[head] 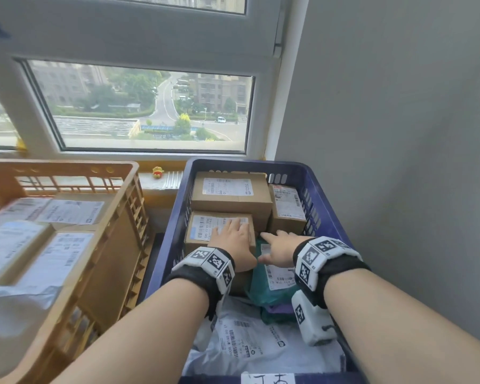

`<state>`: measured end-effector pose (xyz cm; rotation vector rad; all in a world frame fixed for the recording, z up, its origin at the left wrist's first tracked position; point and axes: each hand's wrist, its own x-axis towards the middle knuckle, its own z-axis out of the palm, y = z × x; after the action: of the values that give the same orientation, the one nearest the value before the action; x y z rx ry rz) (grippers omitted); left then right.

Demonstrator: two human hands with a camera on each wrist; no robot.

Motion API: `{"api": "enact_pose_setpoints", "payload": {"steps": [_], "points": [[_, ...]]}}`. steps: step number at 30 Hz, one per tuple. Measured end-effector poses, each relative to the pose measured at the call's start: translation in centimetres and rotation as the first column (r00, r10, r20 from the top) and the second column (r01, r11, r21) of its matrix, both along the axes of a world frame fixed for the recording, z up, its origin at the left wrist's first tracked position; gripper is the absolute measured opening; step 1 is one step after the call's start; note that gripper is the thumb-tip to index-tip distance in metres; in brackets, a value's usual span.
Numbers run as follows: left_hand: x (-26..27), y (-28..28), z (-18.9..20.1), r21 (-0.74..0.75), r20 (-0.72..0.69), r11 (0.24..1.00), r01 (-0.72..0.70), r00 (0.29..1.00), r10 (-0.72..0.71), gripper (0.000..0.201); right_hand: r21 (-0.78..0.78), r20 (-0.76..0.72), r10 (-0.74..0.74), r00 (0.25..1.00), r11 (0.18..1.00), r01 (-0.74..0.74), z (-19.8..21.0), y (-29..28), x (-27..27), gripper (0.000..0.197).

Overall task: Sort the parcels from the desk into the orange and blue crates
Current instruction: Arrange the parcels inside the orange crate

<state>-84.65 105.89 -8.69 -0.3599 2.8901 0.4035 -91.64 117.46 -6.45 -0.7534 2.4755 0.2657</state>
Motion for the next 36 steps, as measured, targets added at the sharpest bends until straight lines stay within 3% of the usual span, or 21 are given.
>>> {"api": "enact_pose_setpoints", "payload": {"steps": [9, 13, 15, 21, 29, 32, 36], "points": [[3.3, -3.2, 4.3, -0.011, -0.142, 0.999, -0.042, 0.989, 0.040, 0.045, -0.129, -0.172, 0.042, 0.984, 0.990, -0.064, 4.9, -4.0, 2.8, 0.038], [6.1, -6.3, 6.7, 0.088, -0.149, 0.985, -0.148, 0.976, 0.160, 0.037, -0.187, -0.238, 0.076, 0.968, 0.975, -0.123, 7.2, -7.5, 5.7, 0.032], [8.2, -8.2, 8.2, 0.068, -0.169, 0.984, -0.163, 0.970, 0.172, 0.034, -0.195, -0.268, 0.075, 0.961, 0.972, -0.130, 8.2, -10.2, 8.0, 0.030], [18.0, -15.5, 10.8, 0.065, -0.253, 0.969, -0.240, 0.935, 0.249, 0.032, -0.276, -0.353, 0.152, 0.923, 0.926, -0.258, 10.7, -18.6, 17.4, 0.025], [32.9, -26.3, 9.8, 0.046, -0.307, 0.895, -0.443, 0.846, 0.435, 0.033, -0.353, -0.364, 0.303, 0.881, 0.830, -0.432, 10.9, -30.3, 31.6, 0.025], [38.9, -30.1, 9.7, 0.081, -0.322, 0.835, -0.544, 0.779, 0.538, 0.032, -0.413, -0.371, 0.342, 0.863, 0.771, -0.484, 10.4, -34.6, 37.0, 0.018], [47.2, -34.0, 9.1, 0.114, -0.367, 0.736, -0.668, 0.660, 0.656, 0.028, -0.462, -0.335, 0.406, 0.850, 0.716, -0.523, 9.2, -40.0, 44.1, 0.023]]}}
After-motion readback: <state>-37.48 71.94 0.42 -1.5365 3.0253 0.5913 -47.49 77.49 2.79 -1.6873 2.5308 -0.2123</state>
